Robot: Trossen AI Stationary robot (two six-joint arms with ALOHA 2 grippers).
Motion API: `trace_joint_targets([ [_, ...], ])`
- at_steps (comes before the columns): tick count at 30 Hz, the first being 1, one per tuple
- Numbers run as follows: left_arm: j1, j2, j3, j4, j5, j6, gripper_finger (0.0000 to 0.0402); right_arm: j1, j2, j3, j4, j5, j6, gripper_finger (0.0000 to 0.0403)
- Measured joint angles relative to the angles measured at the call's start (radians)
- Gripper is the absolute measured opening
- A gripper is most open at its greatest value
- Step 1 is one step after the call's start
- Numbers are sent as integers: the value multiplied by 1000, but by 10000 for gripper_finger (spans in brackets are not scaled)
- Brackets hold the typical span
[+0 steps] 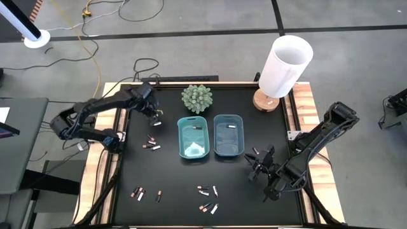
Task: Sort batteries
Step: Put the white battery into the blue bin
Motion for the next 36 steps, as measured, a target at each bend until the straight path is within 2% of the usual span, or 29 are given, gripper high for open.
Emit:
trace_joint_targets([
  [10,-37,0,-37,35,-1,5,150,0,0,0,4,0,0,59],
  [17,-37,1,-61,85,-61,38,150,0,0,0,5,0,0,59],
  [28,-37,2,-61,83,-20,43,150,0,0,0,7,0,0,59],
  [36,-36,127,-58,105,-23,72,151,0,0,0,8,0,0,59],
])
